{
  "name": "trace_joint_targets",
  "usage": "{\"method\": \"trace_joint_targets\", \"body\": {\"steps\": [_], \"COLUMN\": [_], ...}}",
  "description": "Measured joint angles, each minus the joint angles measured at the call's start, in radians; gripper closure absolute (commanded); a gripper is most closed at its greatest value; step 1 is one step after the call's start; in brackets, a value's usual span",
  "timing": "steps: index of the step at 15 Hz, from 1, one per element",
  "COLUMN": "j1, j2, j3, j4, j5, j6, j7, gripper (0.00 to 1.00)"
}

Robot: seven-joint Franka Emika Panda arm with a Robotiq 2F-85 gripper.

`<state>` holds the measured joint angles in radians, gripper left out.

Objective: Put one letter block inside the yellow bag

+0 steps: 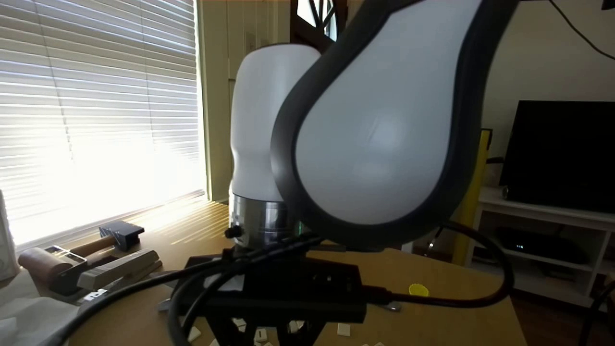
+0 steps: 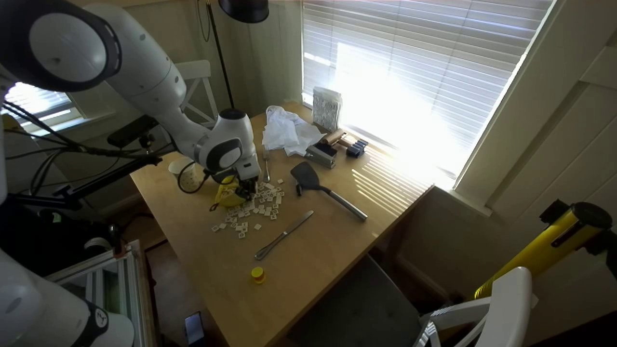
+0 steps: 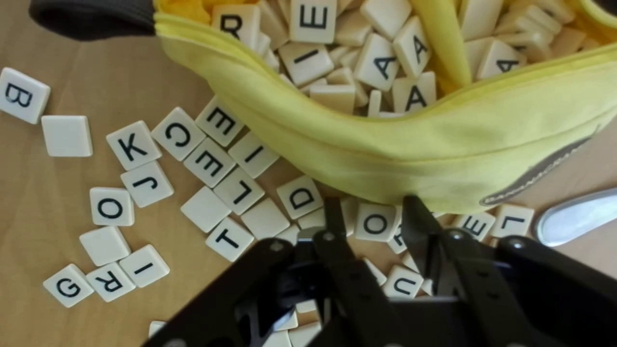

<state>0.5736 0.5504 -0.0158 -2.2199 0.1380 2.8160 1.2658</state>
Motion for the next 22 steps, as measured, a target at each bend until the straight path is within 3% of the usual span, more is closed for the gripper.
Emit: {"method": "trace_joint_targets", "body": {"steps": [5, 6, 7, 9, 11, 18, 22], "j1": [0.0, 0.0, 0.0, 0.0, 0.0, -0.003, -0.113], "j2": [0.007, 0.007, 0.007, 0.009, 0.01, -0.011, -0.073], "j3": [0.001, 0.001, 0.001, 0.002, 0.003, 0.017, 0.148], "j4": [0.0, 0.0, 0.0, 0.0, 0.0, -0.001, -0.016], "j5": [0.0, 0.0, 0.0, 0.0, 0.0, -0.007, 0.032], "j6": [0.005, 0.008, 0.009, 0.016, 0.023, 0.037, 0.031], "j7": [0.0, 0.0, 0.0, 0.0, 0.0, -0.013, -0.123], "gripper": [0.69, 0.74, 0.94, 0.99, 0.95, 0.95, 0.95]}}
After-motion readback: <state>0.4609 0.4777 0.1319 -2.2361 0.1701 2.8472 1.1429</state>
